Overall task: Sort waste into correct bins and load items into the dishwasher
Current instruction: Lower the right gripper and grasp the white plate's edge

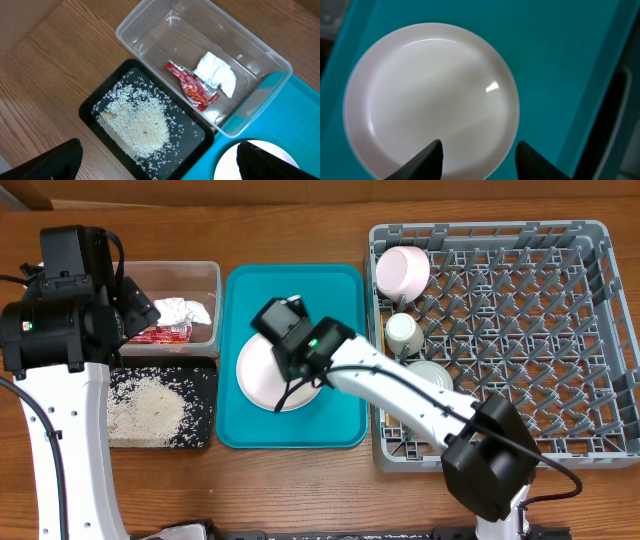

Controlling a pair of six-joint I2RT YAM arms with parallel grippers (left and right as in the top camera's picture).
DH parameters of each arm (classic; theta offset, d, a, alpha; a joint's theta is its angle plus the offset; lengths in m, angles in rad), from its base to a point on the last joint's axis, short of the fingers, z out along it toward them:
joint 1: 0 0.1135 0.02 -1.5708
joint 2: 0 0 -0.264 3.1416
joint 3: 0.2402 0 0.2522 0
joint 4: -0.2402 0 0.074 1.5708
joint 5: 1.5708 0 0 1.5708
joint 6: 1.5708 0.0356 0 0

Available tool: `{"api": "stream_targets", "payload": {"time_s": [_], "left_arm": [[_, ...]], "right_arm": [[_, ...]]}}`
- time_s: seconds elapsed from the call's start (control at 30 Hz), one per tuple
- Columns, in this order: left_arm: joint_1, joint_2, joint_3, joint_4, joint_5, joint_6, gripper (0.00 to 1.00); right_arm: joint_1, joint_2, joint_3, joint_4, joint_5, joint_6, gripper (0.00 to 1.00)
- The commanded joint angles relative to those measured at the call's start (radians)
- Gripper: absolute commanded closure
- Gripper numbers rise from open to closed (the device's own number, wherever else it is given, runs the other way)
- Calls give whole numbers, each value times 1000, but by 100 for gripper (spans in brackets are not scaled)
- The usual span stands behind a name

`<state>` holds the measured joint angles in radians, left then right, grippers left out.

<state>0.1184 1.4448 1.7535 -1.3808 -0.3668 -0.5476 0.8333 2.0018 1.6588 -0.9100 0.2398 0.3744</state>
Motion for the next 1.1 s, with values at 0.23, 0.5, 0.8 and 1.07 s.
{"api": "stream_targets", "payload": {"time_s": [0.23, 0.5, 0.8, 1.07], "left_arm": [[-1, 1, 16, 1, 1, 9, 0], [-1, 1, 16, 1, 1, 9, 0], [-1, 1, 16, 1, 2, 9, 0], [-1, 1, 16, 1, 2, 9, 0]], "right_arm": [[-101, 23, -194, 173, -85, 23, 51], [-103, 23, -262, 263, -149, 23, 52], [-103, 42, -267, 271, -149, 23, 66], [-103, 94, -267, 274, -151, 23, 70]]}}
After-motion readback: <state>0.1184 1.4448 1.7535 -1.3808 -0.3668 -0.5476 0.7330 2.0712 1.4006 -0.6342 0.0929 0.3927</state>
